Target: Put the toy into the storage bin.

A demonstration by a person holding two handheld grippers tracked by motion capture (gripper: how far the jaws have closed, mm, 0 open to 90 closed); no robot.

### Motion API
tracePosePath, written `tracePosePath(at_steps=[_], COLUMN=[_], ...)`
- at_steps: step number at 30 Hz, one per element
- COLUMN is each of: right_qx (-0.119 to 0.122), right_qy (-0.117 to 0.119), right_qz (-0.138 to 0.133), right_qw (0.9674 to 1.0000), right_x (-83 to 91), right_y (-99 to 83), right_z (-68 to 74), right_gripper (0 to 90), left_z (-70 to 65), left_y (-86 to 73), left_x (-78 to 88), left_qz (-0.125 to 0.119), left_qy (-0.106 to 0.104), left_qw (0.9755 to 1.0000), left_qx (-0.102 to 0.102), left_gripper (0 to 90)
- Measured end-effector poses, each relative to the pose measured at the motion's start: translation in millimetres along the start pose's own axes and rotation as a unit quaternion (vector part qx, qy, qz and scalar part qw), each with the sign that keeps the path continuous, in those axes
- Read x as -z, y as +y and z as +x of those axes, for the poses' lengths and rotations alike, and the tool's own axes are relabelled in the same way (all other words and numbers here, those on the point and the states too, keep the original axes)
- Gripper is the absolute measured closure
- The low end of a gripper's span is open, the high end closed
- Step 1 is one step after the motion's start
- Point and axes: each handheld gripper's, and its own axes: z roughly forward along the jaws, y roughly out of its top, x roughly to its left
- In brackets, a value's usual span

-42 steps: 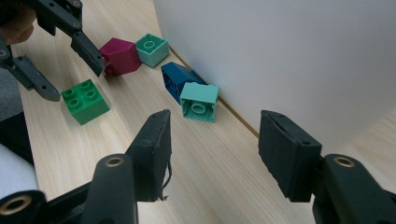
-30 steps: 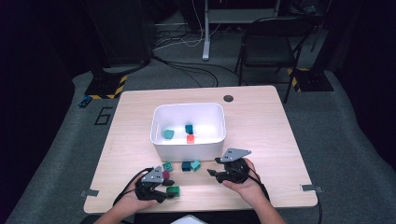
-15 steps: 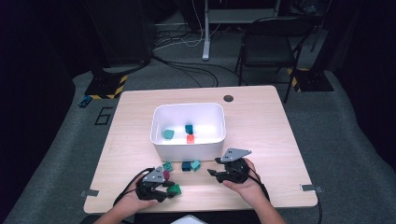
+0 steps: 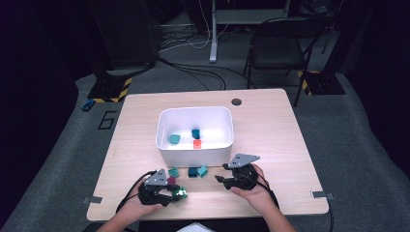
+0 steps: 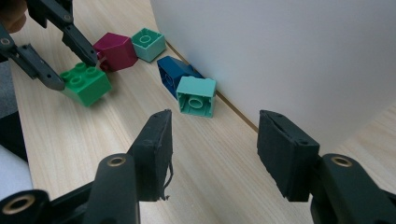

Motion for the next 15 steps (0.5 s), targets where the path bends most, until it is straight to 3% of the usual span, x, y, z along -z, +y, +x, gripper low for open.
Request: tracePosePath(at_steps=[15], right_qx=[-0.004], right_qy=[-0.002], right_qz=[0.001], right_qw=[1.0], right_x=[0.1], right_y=[-0.8], right_z=[-0.7], right_gripper=[45.0], left_z=[7.1], left_y=[16.7], left_x=[27.1], left_qz=[-0.022], left_qy=[0.024], left_qw=[0.9992], left_qx=[0.025], left_gripper=[58.8])
